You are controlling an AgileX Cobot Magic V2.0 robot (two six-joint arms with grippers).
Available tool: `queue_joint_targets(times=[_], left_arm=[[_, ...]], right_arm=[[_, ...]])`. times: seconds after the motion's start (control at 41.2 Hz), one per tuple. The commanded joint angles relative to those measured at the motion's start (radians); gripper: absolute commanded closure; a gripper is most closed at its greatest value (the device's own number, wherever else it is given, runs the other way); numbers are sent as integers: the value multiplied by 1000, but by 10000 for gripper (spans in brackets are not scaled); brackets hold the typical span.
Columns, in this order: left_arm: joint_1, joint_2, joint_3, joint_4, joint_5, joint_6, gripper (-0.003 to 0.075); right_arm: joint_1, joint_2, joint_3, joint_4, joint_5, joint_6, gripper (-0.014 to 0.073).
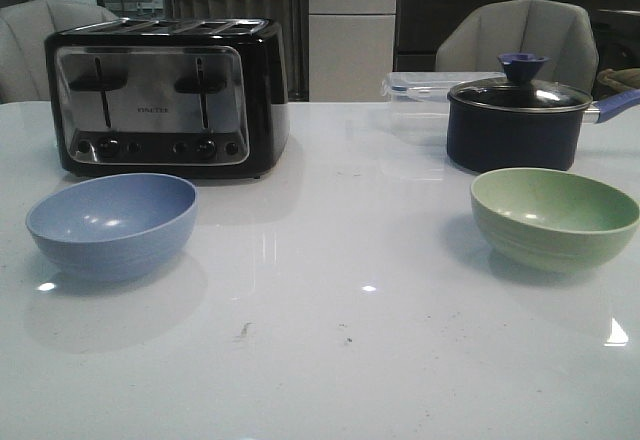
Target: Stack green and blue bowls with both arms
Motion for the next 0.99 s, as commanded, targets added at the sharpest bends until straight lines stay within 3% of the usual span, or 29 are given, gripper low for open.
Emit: queue_joint_targets(times=[0.0,0.218,0.509,0.727,0.8,0.97], left_arm=[[-2,110,-164,18,54,-3,627],[-2,320,-371,18,305,5,627],[-2,500,-359,18,457,5,627],[-2,586,-345,18,484,5,619],[-2,597,-345,18,484,5,562],[-2,601,-345,18,484,5,259]], right_arm=[[-6,111,-154,-11,42,-2,538],[-6,336,-340,-25,268,-2,538],[-6,548,-348,-27,373,-2,538],[-6,679,-348,-28,445,-3,531],[-6,707,-348,-38,461,-4,468],[-6,747,-348,-38,459,-4,130]])
